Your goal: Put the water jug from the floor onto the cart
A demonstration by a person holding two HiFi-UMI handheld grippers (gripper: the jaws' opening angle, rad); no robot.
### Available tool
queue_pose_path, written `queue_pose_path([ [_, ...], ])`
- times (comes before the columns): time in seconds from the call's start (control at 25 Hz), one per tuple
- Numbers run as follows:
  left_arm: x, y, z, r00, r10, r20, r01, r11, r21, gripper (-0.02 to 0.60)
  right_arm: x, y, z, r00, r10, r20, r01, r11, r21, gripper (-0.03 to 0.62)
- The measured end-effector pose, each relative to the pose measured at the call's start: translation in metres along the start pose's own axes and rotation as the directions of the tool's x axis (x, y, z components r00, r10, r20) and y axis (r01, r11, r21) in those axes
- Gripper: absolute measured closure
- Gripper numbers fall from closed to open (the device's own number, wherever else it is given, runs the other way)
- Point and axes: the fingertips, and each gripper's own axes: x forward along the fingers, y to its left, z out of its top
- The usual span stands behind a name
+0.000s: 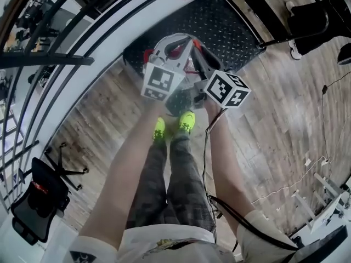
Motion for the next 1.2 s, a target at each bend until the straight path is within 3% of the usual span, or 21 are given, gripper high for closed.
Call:
queue_pose_path([
  [0.36, 0.06, -0.017, 0.017, 1.0, -0.009, 0.02, 0.009, 1.0, 0.011, 0.569, -0.005, -0.057, 0.036, 1.0, -0.029, -0.001, 0.029, 0.999, -0.034, 0.503],
  [0.72, 0.076, -0.014, 0.026, 0.997, -0.022, 0.07, 0.021, 1.0, 0.01, 0.569, 0.002, -0.077, 0.051, 0.999, -0.05, 0.017, 0.051, 0.995, -0.089, 0.503],
  [1.2, 0.084, -0.023, 0.033, 0.989, -0.078, 0.127, 0.076, 0.997, 0.021, 0.569, 0.0, -0.106, 0.059, 0.987, -0.134, 0.083, 0.152, 0.953, -0.263, 0.508],
])
